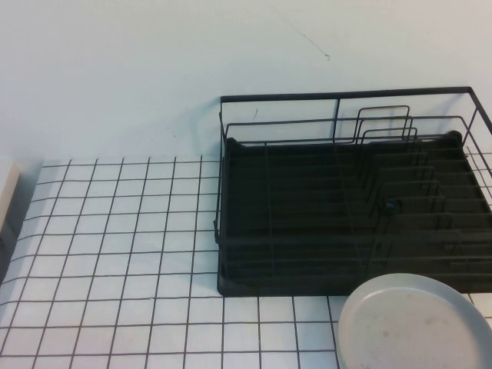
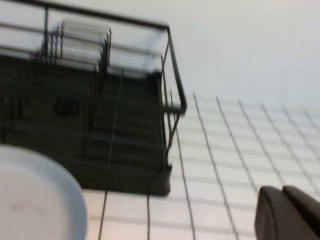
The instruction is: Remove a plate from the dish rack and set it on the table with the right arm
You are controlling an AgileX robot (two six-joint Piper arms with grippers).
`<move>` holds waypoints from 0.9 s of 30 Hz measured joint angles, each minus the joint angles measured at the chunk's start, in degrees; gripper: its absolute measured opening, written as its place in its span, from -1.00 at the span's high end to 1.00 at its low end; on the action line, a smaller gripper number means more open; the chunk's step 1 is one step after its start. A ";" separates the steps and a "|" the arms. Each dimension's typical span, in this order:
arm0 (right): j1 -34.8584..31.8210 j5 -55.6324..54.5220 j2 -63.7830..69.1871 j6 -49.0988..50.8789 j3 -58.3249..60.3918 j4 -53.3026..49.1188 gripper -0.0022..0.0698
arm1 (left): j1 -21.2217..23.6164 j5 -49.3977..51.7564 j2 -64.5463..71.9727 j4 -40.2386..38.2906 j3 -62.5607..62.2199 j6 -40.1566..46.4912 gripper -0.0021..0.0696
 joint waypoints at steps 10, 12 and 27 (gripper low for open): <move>0.88 1.79 -0.44 2.18 5.25 -0.02 0.95 | 0.00 0.00 0.00 0.00 0.00 0.00 0.95; 1.29 1.79 -0.44 2.48 5.25 -0.02 0.95 | 0.00 0.00 0.00 0.00 0.00 0.00 0.95; 2.45 1.82 -0.44 8.11 5.25 -1.16 0.95 | 0.00 0.00 0.00 0.00 0.00 0.00 0.95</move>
